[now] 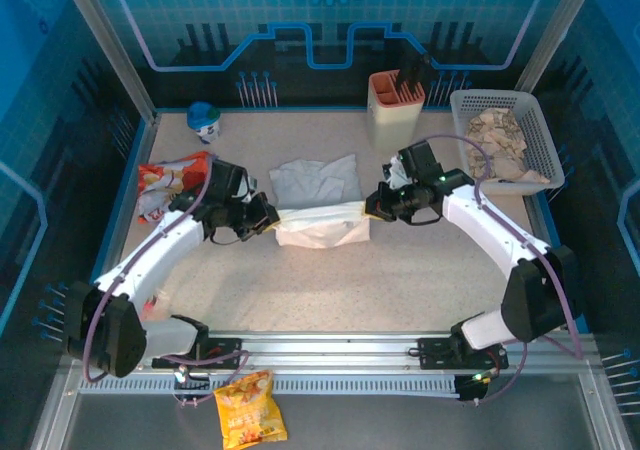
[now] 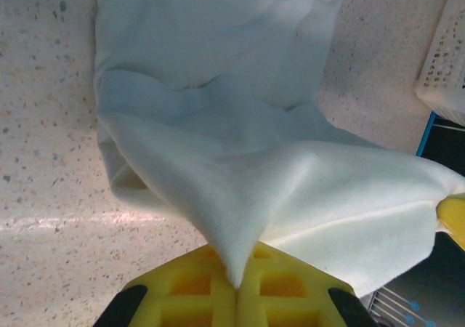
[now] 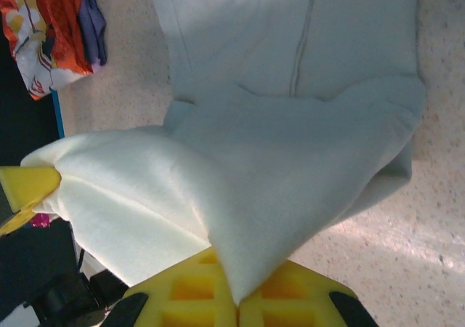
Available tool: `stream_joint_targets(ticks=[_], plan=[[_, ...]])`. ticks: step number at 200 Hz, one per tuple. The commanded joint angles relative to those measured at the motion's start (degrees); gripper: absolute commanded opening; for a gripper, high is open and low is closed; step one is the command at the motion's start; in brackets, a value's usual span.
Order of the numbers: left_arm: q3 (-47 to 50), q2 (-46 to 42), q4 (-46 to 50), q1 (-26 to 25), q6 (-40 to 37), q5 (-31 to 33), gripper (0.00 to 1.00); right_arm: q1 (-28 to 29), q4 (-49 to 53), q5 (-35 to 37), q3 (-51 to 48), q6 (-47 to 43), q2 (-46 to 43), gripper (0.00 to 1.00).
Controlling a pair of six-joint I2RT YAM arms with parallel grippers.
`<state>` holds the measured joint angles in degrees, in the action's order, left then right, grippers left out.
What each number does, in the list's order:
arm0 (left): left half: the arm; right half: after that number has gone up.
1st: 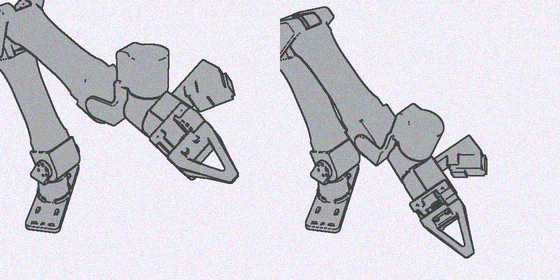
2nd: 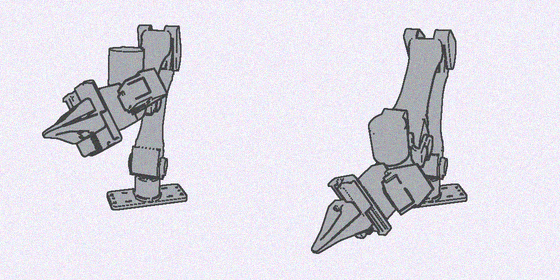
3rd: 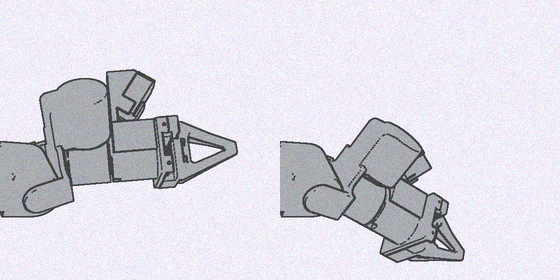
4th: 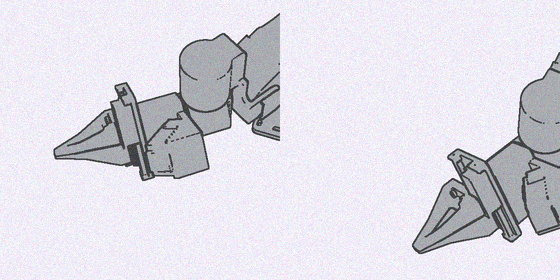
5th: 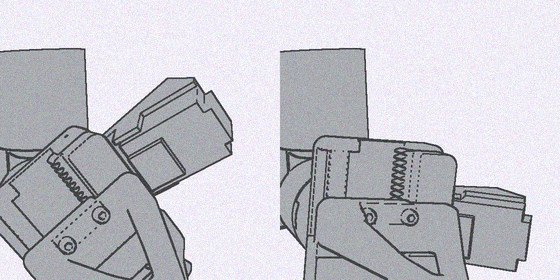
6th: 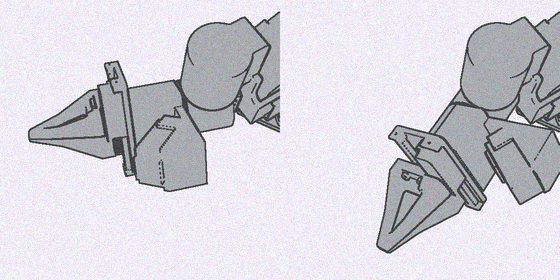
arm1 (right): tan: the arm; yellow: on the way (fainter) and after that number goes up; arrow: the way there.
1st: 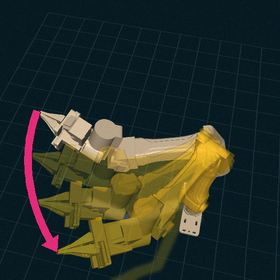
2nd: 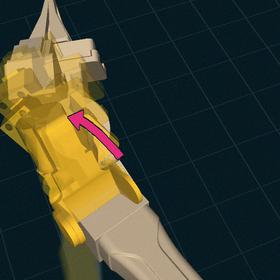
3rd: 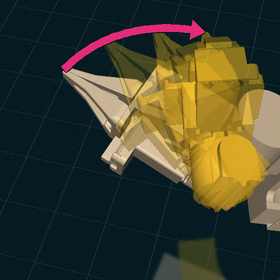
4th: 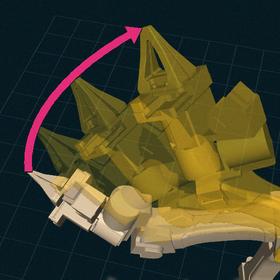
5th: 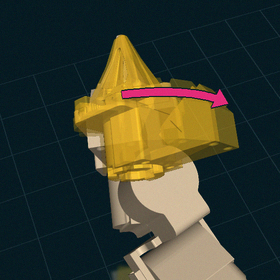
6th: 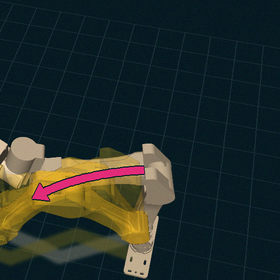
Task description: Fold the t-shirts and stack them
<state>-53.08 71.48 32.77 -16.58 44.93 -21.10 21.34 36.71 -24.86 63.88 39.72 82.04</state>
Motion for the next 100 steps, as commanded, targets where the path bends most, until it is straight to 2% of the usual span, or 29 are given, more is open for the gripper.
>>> stream_joint_targets(ticks=[1, 19, 42, 71, 100], plan=[[5.2, -7.2, 1.4, -0.2, 0.7, -2.2, 0.00, 1.1, 2.6, -0.9, -4.4, -1.4, -5.8, 0.00], [10.7, -13.8, 2.9, -2.3, 3.2, -1.8, 0.00, 2.3, 3.4, 0.2, -10.6, -0.7, -11.7, 0.00], [17.2, -22.5, 5.1, -9.1, 7.9, 1.0, 0.00, 4.2, 2.8, 0.4, -19.3, 2.3, -19.8, 0.00], [24.9, -33.5, 5.6, -17.3, 17.4, 4.6, 0.00, 9.6, 3.9, 3.1, -27.2, 8.9, -30.0, 0.00], [26.9, -40.5, 10.7, -25.1, 24.2, 8.4, 0.00, 16.3, 8.1, 6.1, -31.2, 16.3, -38.2, 0.00]])
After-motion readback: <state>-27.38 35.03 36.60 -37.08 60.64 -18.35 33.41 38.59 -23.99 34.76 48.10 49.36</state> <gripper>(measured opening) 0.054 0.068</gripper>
